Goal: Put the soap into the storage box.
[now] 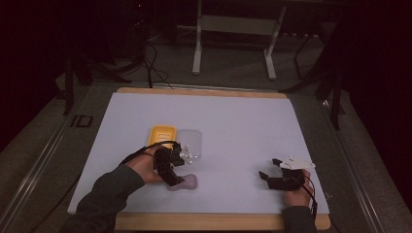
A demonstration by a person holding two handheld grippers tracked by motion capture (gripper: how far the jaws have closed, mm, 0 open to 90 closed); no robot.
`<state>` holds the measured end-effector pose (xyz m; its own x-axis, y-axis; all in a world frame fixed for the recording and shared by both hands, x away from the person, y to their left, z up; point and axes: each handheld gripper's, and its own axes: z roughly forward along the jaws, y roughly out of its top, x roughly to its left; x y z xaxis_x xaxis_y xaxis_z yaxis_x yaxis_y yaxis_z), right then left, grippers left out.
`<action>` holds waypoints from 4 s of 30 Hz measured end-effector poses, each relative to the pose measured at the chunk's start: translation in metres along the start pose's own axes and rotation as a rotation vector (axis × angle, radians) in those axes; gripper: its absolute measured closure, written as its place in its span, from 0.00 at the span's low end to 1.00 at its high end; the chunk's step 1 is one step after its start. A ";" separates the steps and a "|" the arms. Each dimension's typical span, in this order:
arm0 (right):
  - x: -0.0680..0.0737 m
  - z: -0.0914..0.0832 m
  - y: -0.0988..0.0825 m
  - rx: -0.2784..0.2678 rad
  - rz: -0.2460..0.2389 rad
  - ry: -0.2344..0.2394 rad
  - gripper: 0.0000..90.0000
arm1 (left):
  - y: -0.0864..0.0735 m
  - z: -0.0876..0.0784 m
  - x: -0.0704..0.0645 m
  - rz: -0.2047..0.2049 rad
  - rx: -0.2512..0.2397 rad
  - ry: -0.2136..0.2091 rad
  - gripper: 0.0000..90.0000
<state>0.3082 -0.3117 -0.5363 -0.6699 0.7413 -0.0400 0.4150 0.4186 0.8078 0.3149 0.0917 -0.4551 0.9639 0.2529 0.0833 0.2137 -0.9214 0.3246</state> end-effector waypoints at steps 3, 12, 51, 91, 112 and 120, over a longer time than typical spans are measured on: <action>0.000 0.000 0.000 0.000 -0.001 -0.001 0.24 | 0.002 0.002 -0.001 0.001 0.009 -0.011 0.41; 0.000 0.000 0.000 0.000 -0.002 -0.002 0.24 | 0.008 0.011 -0.002 0.004 0.036 -0.028 0.33; 0.001 0.000 0.000 -0.001 -0.004 -0.002 0.24 | 0.015 0.050 -0.014 0.058 0.166 -0.063 0.34; 0.001 0.000 0.000 0.003 -0.009 -0.005 0.24 | 0.028 0.054 -0.008 0.063 0.276 -0.102 0.55; 0.001 0.000 0.000 0.002 -0.011 -0.006 0.24 | 0.027 0.044 -0.003 0.073 0.274 -0.098 0.56; 0.001 0.000 0.000 0.002 -0.010 -0.006 0.24 | 0.028 0.039 0.000 0.070 0.271 -0.092 0.56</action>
<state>0.3076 -0.3106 -0.5363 -0.6707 0.7400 -0.0514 0.4097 0.4273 0.8059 0.3270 0.0540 -0.4825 0.9854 0.1699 0.0063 0.1693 -0.9839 0.0568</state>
